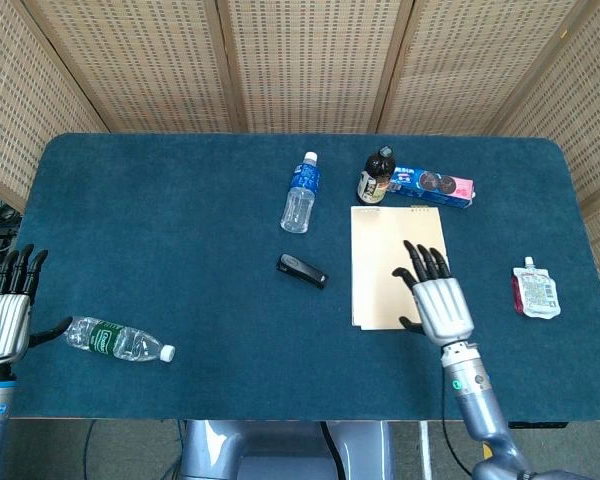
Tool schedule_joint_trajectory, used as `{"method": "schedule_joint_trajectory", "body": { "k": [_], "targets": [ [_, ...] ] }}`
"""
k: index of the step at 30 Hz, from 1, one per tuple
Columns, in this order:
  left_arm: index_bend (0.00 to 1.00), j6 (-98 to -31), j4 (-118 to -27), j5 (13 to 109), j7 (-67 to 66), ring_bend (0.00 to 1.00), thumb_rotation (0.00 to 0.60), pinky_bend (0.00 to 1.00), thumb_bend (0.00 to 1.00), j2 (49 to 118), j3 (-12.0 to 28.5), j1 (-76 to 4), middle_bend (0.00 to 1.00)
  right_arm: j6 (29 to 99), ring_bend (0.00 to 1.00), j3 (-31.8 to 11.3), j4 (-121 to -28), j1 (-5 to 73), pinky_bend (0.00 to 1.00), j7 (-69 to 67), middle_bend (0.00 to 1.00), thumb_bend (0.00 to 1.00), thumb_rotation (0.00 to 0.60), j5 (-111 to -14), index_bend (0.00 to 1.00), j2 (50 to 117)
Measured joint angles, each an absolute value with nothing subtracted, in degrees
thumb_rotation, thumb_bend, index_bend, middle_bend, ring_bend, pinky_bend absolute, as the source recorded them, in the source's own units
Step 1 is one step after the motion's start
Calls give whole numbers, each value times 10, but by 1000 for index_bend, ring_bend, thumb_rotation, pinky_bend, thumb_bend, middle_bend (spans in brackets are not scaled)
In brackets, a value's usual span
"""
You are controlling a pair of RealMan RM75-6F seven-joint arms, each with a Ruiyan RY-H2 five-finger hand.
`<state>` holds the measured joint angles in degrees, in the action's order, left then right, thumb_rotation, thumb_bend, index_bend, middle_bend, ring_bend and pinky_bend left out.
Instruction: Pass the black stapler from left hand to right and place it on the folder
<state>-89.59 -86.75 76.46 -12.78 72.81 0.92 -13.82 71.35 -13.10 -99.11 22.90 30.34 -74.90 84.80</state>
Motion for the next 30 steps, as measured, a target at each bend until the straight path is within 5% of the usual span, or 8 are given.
{"method": "schedule_joint_trajectory", "body": {
  "k": [16,30],
  "targets": [
    [0,-843,-858,758,-86,0,600,0,176,718,31,-137,0,677,0,-209,-872,395,125,488,0,153,600,-560,334,1104],
    [0,-810,-845,743,-71,0,600,0,176,715,50,-138,0,654,0,-287,-736,493,125,478,0,159,600,-489,326,1186]
  ]
}}
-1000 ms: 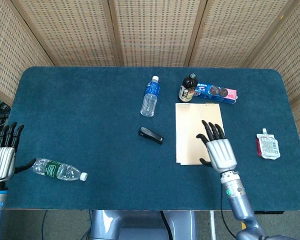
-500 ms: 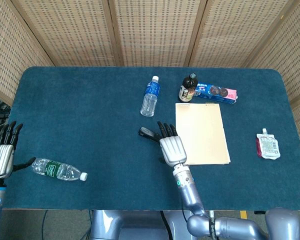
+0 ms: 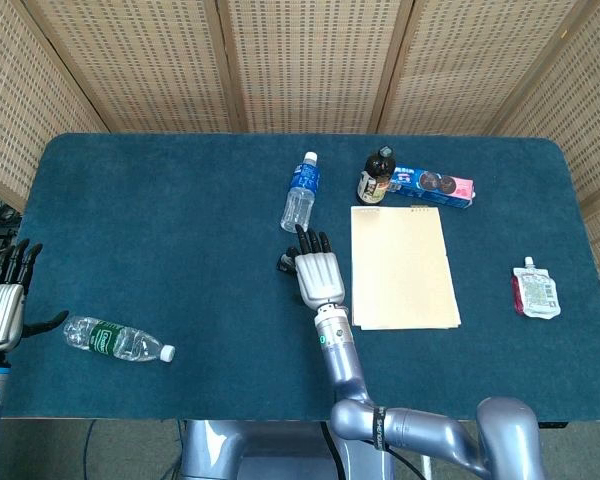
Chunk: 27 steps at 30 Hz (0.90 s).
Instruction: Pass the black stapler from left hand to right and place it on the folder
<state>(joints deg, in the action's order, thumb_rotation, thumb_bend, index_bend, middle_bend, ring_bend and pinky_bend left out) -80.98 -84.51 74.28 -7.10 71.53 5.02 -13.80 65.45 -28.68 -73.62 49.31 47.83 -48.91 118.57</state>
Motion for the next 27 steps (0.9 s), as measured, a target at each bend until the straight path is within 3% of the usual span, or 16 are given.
{"method": "schedule_joint_trajectory", "body": {
  "k": [27],
  "targets": [
    [0,-789,-844,748,-73,0,600,0,177,714,61,-135,0,611,0,-310,-596,565,125,439,0,160,600,-418,301,1221]
  ]
}}
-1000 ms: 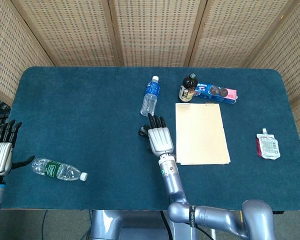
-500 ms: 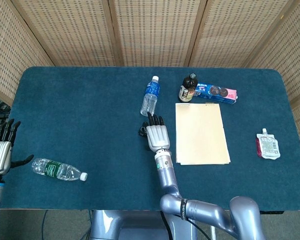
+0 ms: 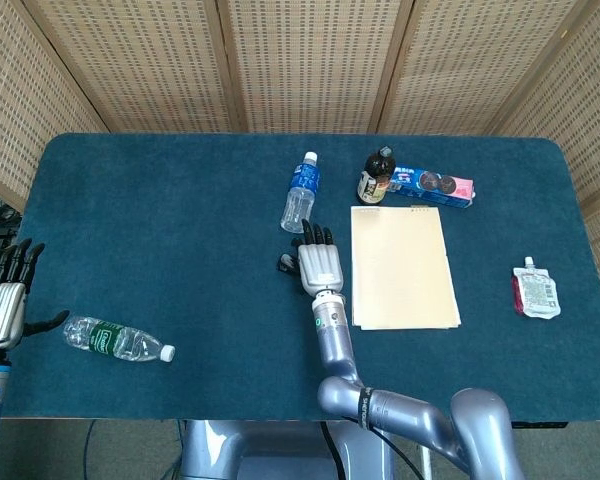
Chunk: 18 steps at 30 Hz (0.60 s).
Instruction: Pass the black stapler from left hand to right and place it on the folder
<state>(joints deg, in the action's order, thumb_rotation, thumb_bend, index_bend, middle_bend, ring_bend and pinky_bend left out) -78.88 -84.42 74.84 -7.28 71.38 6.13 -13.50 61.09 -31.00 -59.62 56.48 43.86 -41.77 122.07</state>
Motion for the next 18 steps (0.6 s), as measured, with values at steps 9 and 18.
{"method": "schedule_joint_trajectory", "body": {
  "k": [9,18],
  "targets": [
    [0,-789,-845,749,-71,0,600,0,178,713,65,-133,0,588,0,-306,-554,575,128,430,11,177,600,-402,337,1228],
    [5,-783,-844,751,-66,0,600,0,188,713,67,-133,0,567,287,-298,-485,581,437,389,313,249,600,-410,583,1243]
  ]
}}
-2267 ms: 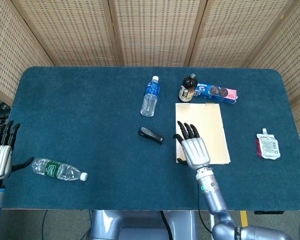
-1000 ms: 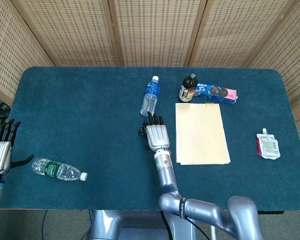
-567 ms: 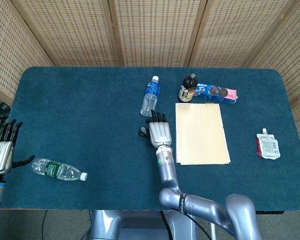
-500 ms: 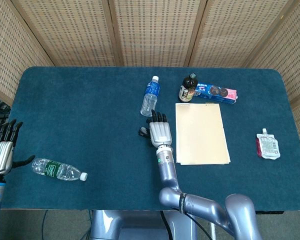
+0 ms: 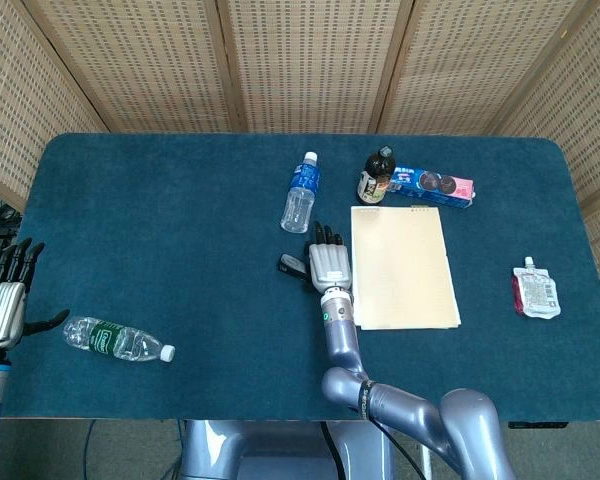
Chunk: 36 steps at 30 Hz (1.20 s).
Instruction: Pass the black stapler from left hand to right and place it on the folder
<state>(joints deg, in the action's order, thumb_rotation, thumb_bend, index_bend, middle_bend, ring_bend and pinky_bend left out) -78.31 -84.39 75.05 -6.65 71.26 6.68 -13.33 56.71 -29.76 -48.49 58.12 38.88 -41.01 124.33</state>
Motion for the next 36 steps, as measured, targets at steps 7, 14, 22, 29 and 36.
{"method": "schedule_joint_trajectory", "body": {
  "k": [7,14,22,29,36],
  "targets": [
    [17,-781,-844,756,-66,0,600,0,198,715,66,-134,0,587,616,-285,-479,576,738,359,570,325,600,-445,808,1247],
    [19,-783,-846,760,-61,0,600,0,198,714,66,-133,0,601,673,-285,-515,570,795,379,604,326,600,-446,824,1233],
    [20,-779,-845,763,-55,0,600,0,199,712,65,-133,0,622,718,-286,-583,557,841,432,647,300,600,-424,832,1200],
    [20,-779,-844,764,-55,0,600,0,199,713,66,-132,0,638,728,-298,-634,551,851,485,653,288,600,-370,832,1169],
    [20,-778,-843,763,-56,0,600,0,199,714,67,-132,0,655,728,-312,-658,548,851,495,653,282,600,-354,832,1139]
  ]
}}
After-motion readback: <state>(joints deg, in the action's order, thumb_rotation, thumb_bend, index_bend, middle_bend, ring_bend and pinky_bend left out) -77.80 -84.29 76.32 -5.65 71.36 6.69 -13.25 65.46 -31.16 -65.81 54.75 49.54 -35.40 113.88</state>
